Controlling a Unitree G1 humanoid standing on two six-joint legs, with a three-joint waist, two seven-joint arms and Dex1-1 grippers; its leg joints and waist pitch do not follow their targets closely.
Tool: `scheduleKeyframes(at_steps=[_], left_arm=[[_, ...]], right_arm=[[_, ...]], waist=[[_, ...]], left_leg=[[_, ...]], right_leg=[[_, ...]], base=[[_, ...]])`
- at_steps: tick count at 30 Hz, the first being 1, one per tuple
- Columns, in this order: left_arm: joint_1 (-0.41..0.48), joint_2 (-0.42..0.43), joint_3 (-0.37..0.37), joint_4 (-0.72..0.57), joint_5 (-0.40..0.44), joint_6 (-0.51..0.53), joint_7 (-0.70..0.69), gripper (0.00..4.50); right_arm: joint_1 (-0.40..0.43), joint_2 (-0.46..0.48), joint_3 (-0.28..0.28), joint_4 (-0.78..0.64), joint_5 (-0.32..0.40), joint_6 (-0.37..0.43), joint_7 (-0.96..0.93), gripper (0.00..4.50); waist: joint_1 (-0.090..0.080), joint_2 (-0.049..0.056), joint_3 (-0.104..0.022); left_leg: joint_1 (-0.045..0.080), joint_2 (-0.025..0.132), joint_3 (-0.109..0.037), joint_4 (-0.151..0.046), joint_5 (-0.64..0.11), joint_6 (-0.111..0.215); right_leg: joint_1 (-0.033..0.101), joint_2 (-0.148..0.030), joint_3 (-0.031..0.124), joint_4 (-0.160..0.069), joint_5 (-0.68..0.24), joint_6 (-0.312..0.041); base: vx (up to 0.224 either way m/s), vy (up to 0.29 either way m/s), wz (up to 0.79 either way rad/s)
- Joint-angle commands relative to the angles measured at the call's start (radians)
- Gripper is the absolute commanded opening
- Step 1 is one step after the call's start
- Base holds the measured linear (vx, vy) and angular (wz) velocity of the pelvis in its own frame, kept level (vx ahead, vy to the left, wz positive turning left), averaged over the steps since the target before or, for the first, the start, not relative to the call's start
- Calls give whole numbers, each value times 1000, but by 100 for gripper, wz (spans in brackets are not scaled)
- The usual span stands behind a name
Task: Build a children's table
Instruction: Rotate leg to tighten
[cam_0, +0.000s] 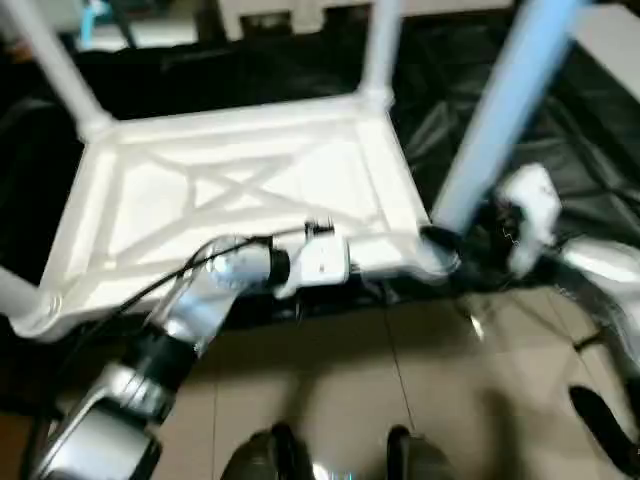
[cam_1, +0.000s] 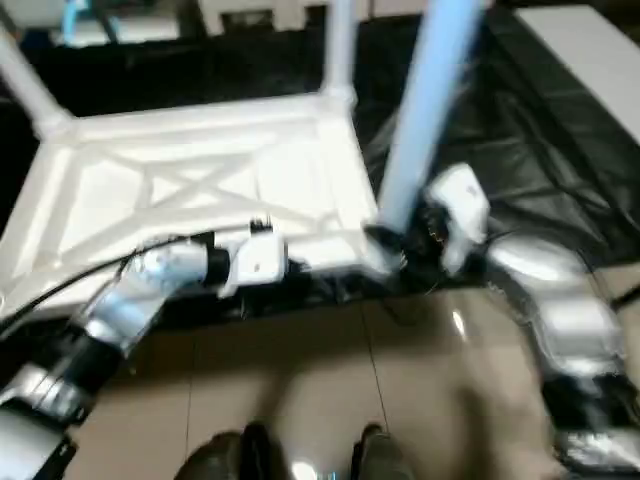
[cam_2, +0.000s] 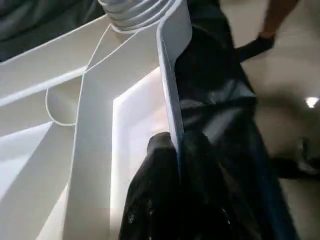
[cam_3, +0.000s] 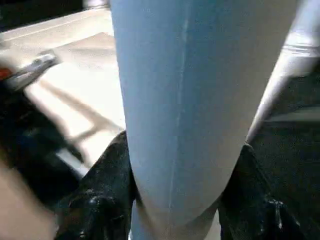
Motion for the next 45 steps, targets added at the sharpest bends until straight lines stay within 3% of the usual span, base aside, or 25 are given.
scheduleKeyframes(at_steps=[1,5,6,9,10,13,15,17,19,20,21,23,25,26,27,28,31,32,33,35,36,37,39,41,45], left_arm=[[-23,-42,-14,-10,1,-34,37,0],[-87,-98,-17,53,43,-2,130,0],[-138,-147,-16,99,65,12,201,0],[-182,-201,-8,136,73,30,271,0],[-202,-226,-4,158,77,28,302,0],[-215,-247,-2,181,77,18,318,0],[-219,-243,-2,208,93,-8,329,0],[-214,-236,-1,205,95,-10,329,0],[-201,-208,5,211,100,-30,326,0],[-197,-200,6,212,100,-37,325,0],[-192,-194,7,210,99,-41,320,0],[-179,-178,9,201,94,-46,308,0],[-163,-163,14,190,85,-48,294,0],[-143,-144,20,180,75,-59,282,0],[-136,-138,21,178,71,-63,273,0],[-132,-133,21,178,69,-64,267,0],[-128,-125,20,183,70,-73,262,0],[-127,-119,23,191,69,-85,253,0],[-127,-119,23,191,69,-85,253,0],[-128,-118,34,200,59,-84,241,0],[-127,-128,55,209,33,-72,231,0],[-122,-136,68,202,13,-57,219,0],[-117,-142,77,194,3,-53,224,0],[-114,-160,92,179,-2,4,258,0],[-113,-175,100,162,-25,38,234,0]], right_arm=[[-45,52,-14,118,-91,24,-202,188],[-155,156,-33,286,-165,0,-459,187],[-232,221,-83,419,-178,-74,-651,187],[-298,264,-121,546,-177,-156,-793,187],[-327,283,-135,601,-178,-186,-835,186],[-362,294,-132,654,-184,-216,-847,186],[-417,302,-126,713,-180,-272,-772,186],[-420,301,-120,706,-173,-275,-723,186],[-386,279,-58,632,-170,-326,-567,186],[-370,268,-34,606,-172,-337,-527,221],[-356,261,-25,580,-164,-334,-493,242],[-314,235,-8,507,-152,-331,-437,262],[-268,201,1,430,-147,-328,-410,273],[-203,153,10,323,-124,-323,-342,292],[-179,134,10,286,-123,-323,-320,297],[-163,122,8,262,-122,-322,-308,297],[-132,102,1,211,-117,-313,-276,327],[-83,72,-9,129,-97,-281,-227,339],[-83,72,-9,129,-97,-281,-227,339],[-28,38,-17,42,-79,-244,-197,355],[36,5,-24,-54,-33,-183,-164,366],[67,-13,-29,-96,-27,-163,-162,383],[95,-28,-36,-130,-21,-136,-165,383],[173,-46,-73,-215,1,-70,-184,383],[251,-22,-110,-308,22,-17,-235,383]], waist=[[-4,-34,-90],[-24,-34,-88],[-24,-31,-92],[-30,-31,-93],[-27,-28,-96],[-25,-30,-108],[-26,-30,-113],[-25,-34,-112],[-21,-42,-113],[-18,-41,-114],[-15,-46,-110],[-8,-47,-107],[-3,-45,-104],[0,-44,-101],[12,-45,-98],[8,-49,-98],[1,-50,-93],[2,-43,-91],[7,-48,-90],[8,-44,-94],[9,-46,-92],[16,-45,-96],[12,-45,-96],[12,-47,-92],[12,-48,-87]], left_leg=[[36,42,-39,-66,-289,62],[37,38,-40,-67,-323,28],[39,39,-41,-66,-320,19],[44,35,-38,-62,-333,13],[43,35,-37,-61,-316,21],[30,33,-31,-49,-208,110],[26,32,-30,-42,-175,145],[19,33,-29,-40,-129,181],[20,35,-28,-35,-99,218],[19,36,-29,-34,-91,224],[17,36,-28,-33,-82,236],[21,40,-28,-35,-86,243],[27,43,-26,-38,-117,223],[28,44,-28,-41,-128,213],[36,50,-28,-45,-152,202],[29,47,-29,-47,-162,193],[26,43,-31,-53,-223,157],[26,43,-32,-53,-234,151],[36,46,-29,-55,-252,146],[32,46,-31,-55,-234,145],[28,45,-31,-56,-226,148],[36,48,-30,-54,-225,153],[22,44,-34,-55,-207,160],[27,45,-32,-56,-236,156],[24,44,-36,-63,-280,125]], right_leg=[[39,-33,21,-73,-403,-147],[34,-31,20,-73,-411,-157],[37,-35,22,-74,-396,-154],[33,-32,21,-79,-367,-164],[35,-33,22,-75,-329,-171],[47,-27,20,-55,-138,-222],[48,-28,18,-50,-99,-243],[53,-29,17,-41,-44,-258],[55,-27,16,-36,1,-266],[56,-27,15,-32,10,-268],[58,-28,16,-32,13,-266],[54,-29,16,-37,-19,-263],[46,-27,17,-44,-100,-254],[47,-28,17,-46,-120,-247],[43,-27,20,-51,-147,-226],[46,-27,20,-50,-163,-220],[43,-32,19,-60,-259,-199],[43,-32,19,-64,-277,-190],[35,-31,24,-72,-296,-171],[39,-31,23,-65,-272,-180],[41,-30,23,-66,-262,-177],[37,-33,25,-66,-252,-180],[44,-33,21,-61,-228,-189],[39,-34,23,-70,-276,-174],[34,-36,21,-80,-373,-141]], base=[[0,0,0],[0,0,0],[0,0,0],[0,0,0],[0,0,0],[0,0,0],[0,0,0],[0,0,0],[0,0,0],[0,0,0],[0,0,0],[0,0,0],[0,0,0],[0,0,0],[0,0,0],[0,0,0],[0,0,0],[0,0,0],[0,0,0],[0,0,0],[0,0,0],[0,0,0],[0,0,0],[0,0,0],[0,0,0]])
